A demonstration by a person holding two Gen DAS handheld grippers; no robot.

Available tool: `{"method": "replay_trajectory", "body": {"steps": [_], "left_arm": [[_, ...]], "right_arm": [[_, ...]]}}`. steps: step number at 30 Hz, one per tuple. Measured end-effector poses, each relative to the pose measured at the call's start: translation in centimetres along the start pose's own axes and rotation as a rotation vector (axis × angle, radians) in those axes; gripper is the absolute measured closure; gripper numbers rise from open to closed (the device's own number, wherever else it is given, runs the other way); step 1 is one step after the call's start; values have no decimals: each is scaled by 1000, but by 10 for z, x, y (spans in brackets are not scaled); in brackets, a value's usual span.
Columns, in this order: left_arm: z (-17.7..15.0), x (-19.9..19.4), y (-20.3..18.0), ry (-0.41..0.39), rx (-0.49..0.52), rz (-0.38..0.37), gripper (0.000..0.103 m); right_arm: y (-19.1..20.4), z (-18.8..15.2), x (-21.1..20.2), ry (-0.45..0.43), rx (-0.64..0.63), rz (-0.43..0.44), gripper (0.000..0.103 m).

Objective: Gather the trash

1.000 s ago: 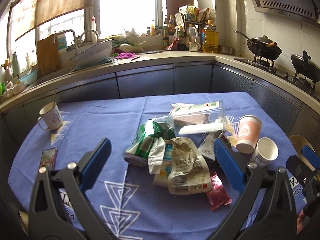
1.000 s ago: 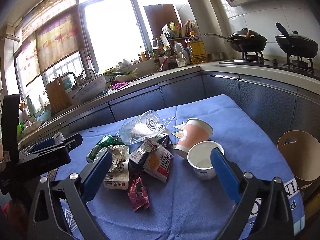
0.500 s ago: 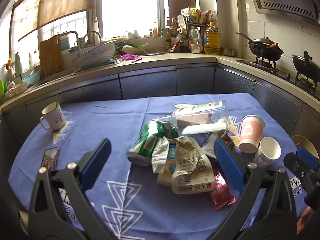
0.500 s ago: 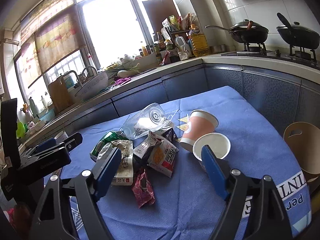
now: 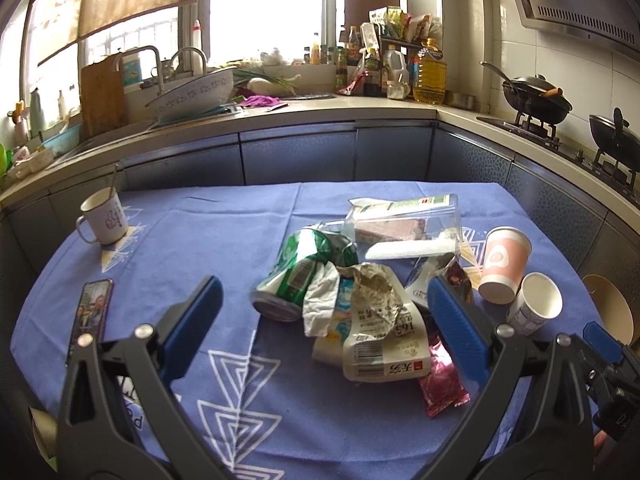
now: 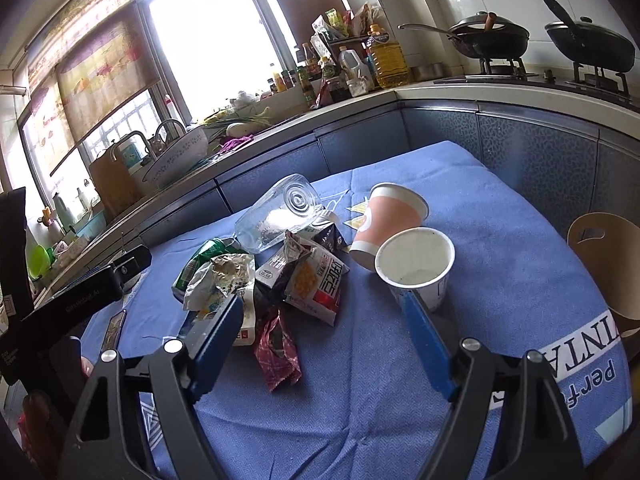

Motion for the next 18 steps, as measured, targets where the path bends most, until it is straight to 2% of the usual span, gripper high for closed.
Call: {"method": "replay_trajectory", "body": {"steps": [2, 6, 11, 14, 18], "left_arm": [[0, -1, 2, 0, -30, -29, 5], [1, -6, 18, -16, -172, -76, 5], [6, -4, 22, -23, -60, 35, 5], [4, 1, 20, 12, -8, 30, 5], [-2, 4, 19, 30, 9, 1, 5]], "right_arm": [[-3, -2, 1, 12, 18, 6, 24], [-5, -9, 1, 32, 31, 11, 23], [-2, -27, 3, 96, 61, 49, 20], [-1, -40, 2, 138, 71, 44, 13], [7, -42, -15, 90, 40, 51, 5]]}}
Point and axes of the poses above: each gripper's, at about its wrist camera, not at the fingertips, and x roughly the way its jaws point, y to its left, z to its top, the point moved 7 cm from there along x, roughly the way its jaws point, and after that the axes turned 6 degrees about x, right-handed, at the moved point
